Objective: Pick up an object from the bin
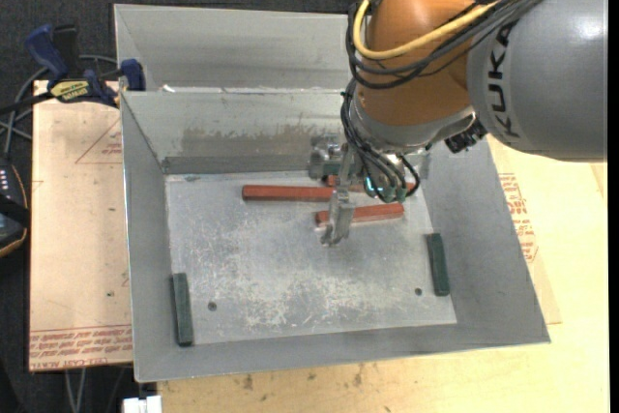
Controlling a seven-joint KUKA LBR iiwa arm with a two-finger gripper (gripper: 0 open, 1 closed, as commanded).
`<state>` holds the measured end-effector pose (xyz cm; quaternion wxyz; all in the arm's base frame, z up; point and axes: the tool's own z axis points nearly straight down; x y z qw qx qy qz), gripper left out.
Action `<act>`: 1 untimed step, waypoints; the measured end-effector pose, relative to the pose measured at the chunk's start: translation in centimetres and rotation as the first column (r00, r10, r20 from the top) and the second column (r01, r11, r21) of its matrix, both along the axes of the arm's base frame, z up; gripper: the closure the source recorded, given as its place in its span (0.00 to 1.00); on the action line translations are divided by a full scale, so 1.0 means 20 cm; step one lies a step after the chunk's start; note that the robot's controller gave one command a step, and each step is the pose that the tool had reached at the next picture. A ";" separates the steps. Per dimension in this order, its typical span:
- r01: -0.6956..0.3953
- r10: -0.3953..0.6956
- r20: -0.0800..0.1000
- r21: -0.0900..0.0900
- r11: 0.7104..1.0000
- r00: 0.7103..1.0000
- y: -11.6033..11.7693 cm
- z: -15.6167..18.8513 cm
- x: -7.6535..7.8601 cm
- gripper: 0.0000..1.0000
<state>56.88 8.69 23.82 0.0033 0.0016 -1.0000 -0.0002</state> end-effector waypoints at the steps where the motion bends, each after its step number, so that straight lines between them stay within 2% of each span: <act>1: 0.075 -0.075 0.000 -0.001 0.997 0.997 -0.29 -0.66 0.14 0.00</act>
Offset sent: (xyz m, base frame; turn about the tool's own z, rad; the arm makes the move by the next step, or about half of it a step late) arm 0.0292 -0.0570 -0.1270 0.0706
